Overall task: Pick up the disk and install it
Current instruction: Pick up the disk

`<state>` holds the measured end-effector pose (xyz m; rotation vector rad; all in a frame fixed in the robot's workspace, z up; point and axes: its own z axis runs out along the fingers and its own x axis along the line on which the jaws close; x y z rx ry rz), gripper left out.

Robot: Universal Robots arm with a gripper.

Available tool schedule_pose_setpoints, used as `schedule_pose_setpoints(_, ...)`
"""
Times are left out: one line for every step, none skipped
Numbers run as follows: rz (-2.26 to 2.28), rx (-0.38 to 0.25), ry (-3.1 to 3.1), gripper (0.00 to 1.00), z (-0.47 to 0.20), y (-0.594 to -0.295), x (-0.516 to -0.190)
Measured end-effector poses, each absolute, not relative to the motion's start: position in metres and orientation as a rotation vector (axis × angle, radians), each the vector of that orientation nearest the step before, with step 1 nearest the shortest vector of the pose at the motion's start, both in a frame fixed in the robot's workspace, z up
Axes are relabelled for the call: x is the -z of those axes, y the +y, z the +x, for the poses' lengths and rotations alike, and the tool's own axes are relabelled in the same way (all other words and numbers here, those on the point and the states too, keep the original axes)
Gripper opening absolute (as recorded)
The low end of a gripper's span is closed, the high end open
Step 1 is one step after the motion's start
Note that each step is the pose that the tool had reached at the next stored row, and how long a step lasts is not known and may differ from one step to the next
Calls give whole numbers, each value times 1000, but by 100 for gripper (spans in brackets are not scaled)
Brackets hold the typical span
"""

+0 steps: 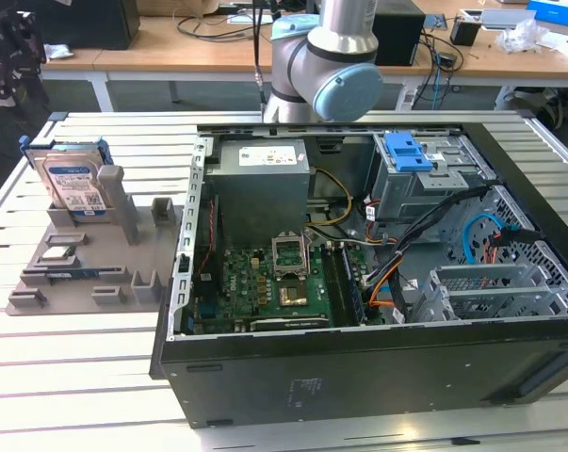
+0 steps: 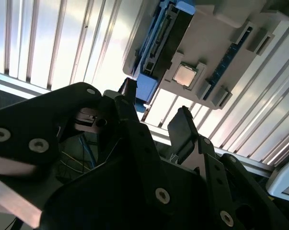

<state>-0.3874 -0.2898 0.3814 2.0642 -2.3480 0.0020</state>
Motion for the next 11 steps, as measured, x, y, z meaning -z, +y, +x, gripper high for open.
schedule_pose_setpoints(2064, -2, -2348, 54, -387, -290, -381)
schedule_pose_setpoints(2064, -2, -2348, 54, -387, -290, -381)
schedule_pose_setpoints(2064, -2, -2348, 54, -387, -290, -381)
schedule_pose_setpoints(2064, -2, -2348, 54, -387, -290, -381)
schedule_pose_setpoints(2064, -2, -2348, 54, -387, -290, -381)
schedule_pose_setpoints(2064, -2, -2348, 54, -387, -290, -381)
schedule_pose_setpoints(2064, -2, -2348, 54, -387, -290, -381)
schedule_pose_setpoints(2064, -2, -2348, 54, -387, -289, -381)
schedule_pose_setpoints(2064, -2, -2348, 54, -387, -289, -381)
schedule_pose_setpoints(2063, -2, -2349, 54, -387, -289, -381)
schedule_pose_setpoints(2062, -2, -2350, 54, -387, -287, -381)
